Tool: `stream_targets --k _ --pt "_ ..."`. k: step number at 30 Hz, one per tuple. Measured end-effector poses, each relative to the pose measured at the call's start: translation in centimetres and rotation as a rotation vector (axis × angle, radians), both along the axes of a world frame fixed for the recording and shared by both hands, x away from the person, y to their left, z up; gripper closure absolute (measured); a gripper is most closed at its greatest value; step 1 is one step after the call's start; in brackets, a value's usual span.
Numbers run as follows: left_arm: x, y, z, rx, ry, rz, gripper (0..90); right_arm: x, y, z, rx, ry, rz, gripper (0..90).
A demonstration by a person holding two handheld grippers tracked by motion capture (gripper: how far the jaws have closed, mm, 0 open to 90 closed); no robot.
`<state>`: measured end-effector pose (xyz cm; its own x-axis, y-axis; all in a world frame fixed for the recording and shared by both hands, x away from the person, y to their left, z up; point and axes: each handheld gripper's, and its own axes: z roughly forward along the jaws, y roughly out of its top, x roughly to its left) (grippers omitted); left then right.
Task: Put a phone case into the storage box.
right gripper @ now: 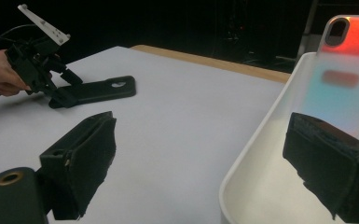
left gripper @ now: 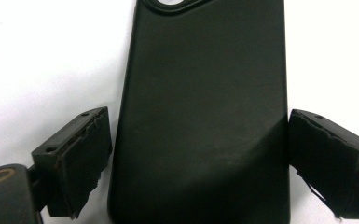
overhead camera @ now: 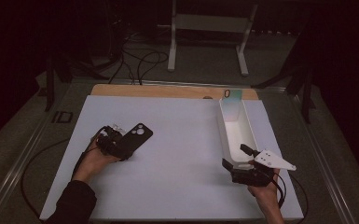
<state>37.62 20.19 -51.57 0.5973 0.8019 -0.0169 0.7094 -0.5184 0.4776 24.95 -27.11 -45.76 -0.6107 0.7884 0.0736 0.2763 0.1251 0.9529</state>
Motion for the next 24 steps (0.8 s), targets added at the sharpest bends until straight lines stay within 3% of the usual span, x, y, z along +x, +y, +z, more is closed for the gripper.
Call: stream_targets --k 9,19,24 --pt "0.06 -0.32 0.28 0.02 0.021 -0.007 13.8 0.0 0.04 0.07 0.006 0.006 0.012 9.4" --pt "-0.08 -0.37 0.42 0.008 0.014 0.021 16.0 0.04 0.16 0.16 -0.002 0.025 0.016 9.3" --pt "-0.19 -0.46 0.47 0.004 0.001 0.027 15.9 0.02 0.32 0.15 -0.013 0.012 0.016 9.3"
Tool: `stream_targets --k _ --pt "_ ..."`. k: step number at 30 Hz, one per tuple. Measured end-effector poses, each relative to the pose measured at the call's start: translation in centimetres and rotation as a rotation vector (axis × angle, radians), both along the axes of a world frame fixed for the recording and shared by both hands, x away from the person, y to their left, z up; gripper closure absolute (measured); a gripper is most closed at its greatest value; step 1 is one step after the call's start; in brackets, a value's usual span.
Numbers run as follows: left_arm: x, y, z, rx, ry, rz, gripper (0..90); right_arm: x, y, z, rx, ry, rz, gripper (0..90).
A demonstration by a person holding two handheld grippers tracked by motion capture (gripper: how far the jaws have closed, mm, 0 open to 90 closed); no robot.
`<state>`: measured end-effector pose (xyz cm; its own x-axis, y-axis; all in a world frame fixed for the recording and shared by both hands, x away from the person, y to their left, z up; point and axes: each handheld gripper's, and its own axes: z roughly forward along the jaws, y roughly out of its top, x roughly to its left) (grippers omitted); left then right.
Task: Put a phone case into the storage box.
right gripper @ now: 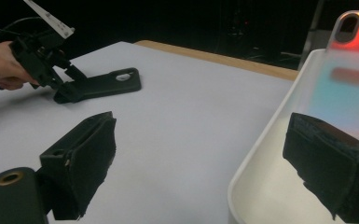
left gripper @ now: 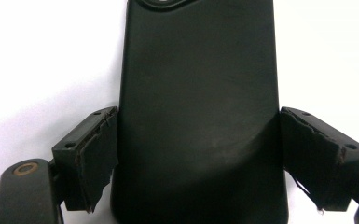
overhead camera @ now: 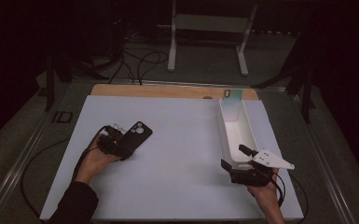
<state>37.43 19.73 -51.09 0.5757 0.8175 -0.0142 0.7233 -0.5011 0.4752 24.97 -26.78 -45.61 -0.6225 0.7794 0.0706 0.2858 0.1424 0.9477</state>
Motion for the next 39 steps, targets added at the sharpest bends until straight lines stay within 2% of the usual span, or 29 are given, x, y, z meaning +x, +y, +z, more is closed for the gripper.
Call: stream_targets --k 9,17,22,24,27,39 --pt "-0.5 -0.3 0.4 -0.031 -0.03 0.011 15.8 0.0 -0.1 0.0 0.007 0.003 0.0 8.3" --pt "-1.3 -0.6 1.3 -0.088 -0.073 0.017 15.8 0.1 -0.1 0.0 0.003 0.012 0.003 8.3" --pt "-2.0 -1.1 1.7 -0.1 -0.102 0.001 15.7 0.1 0.0 0.0 0.0 0.02 0.015 8.4" --pt "-2.0 -1.1 1.7 -0.1 -0.102 0.001 15.7 0.2 0.1 0.0 0.003 0.021 0.016 8.4" --pt "-2.7 -1.4 2.1 -0.117 -0.136 -0.004 15.7 0.2 0.1 0.0 0.009 0.03 0.017 8.4" --pt "-4.2 -2.3 3.5 -0.172 -0.206 -0.02 15.6 0.6 0.3 0.0 0.016 0.033 0.024 8.4"
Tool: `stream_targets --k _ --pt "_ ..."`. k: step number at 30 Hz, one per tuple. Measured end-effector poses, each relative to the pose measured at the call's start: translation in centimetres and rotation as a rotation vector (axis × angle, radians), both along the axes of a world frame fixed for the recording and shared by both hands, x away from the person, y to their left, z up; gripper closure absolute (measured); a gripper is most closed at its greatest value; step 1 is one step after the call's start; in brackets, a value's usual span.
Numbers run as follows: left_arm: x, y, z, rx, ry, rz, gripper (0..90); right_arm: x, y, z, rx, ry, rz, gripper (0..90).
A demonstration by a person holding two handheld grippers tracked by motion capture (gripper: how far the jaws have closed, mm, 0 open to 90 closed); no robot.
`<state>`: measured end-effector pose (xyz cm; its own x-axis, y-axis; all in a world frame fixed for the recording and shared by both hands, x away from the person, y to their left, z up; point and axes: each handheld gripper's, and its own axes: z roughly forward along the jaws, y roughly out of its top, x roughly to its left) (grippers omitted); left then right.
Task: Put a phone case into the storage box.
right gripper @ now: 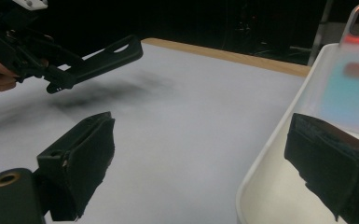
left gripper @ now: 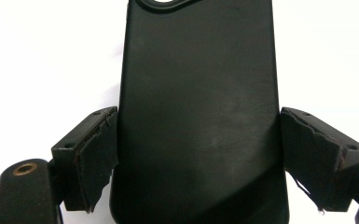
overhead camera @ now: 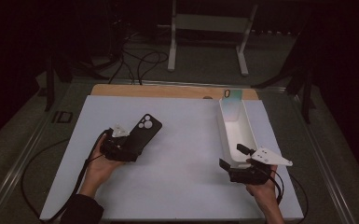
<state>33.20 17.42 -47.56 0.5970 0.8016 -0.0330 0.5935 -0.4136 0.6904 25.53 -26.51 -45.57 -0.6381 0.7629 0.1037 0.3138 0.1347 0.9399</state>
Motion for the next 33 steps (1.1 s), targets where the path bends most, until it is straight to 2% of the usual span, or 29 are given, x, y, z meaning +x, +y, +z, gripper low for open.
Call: stream_targets --k 14,23,28,29,33 --pt "-1.3 -1.7 1.6 -0.033 -0.075 -0.07 15.5 1.0 0.9 0.7 -0.017 0.009 0.019 8.5" --pt "-2.0 -3.9 3.0 -0.044 -0.124 -0.129 15.4 1.9 1.8 1.4 0.014 0.018 0.049 8.5" --pt "-2.2 -4.6 3.3 -0.047 -0.134 -0.147 15.4 2.4 2.3 1.6 0.025 0.03 0.065 8.6" --pt "-2.5 -5.5 3.7 -0.058 -0.146 -0.172 15.4 2.7 2.6 1.8 0.032 0.038 0.072 8.6" --pt "-2.9 -6.5 4.0 -0.071 -0.158 -0.198 15.4 3.1 3.1 2.1 0.045 0.046 0.08 8.6"
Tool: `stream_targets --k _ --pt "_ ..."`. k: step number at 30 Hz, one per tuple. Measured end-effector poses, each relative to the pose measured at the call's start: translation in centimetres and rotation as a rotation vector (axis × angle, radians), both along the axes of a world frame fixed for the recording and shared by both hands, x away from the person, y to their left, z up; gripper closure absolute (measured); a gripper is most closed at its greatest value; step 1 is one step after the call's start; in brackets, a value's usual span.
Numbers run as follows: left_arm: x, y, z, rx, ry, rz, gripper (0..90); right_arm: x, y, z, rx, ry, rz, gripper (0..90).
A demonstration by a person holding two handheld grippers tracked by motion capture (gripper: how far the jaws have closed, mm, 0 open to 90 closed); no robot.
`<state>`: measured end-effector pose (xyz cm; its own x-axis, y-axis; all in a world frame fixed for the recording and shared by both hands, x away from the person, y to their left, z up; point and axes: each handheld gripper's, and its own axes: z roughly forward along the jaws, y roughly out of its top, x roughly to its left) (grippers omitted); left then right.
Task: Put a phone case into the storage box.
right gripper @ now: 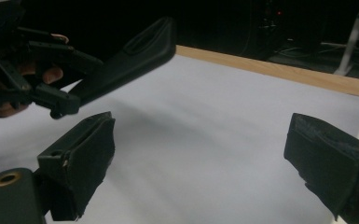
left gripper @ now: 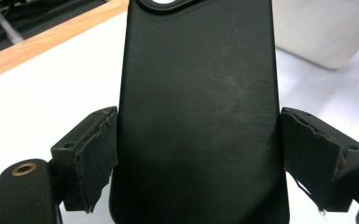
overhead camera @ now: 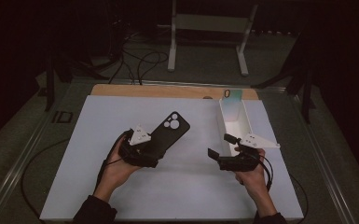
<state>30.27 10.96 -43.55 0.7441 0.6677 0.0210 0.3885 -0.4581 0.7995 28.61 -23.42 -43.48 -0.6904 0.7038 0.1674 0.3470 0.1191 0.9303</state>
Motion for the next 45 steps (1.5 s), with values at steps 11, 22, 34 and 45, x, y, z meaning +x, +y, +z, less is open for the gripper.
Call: stream_targets --k 11,22,34,45 --pt "-1.3 -2.3 0.9 -0.029 -0.035 -0.074 15.4 0.9 1.8 0.9 0.008 0.015 0.029 8.6" --pt "-2.2 -4.2 1.0 -0.035 -0.056 -0.12 15.3 1.6 3.4 0.9 0.031 0.053 0.069 8.6" --pt "-2.4 -5.4 0.7 -0.032 -0.066 -0.131 15.3 1.8 3.9 0.8 0.072 0.102 0.097 31.3" --pt "-2.4 -5.6 0.4 -0.039 -0.076 -0.114 15.1 1.8 4.1 0.9 0.113 0.163 0.16 55.0"
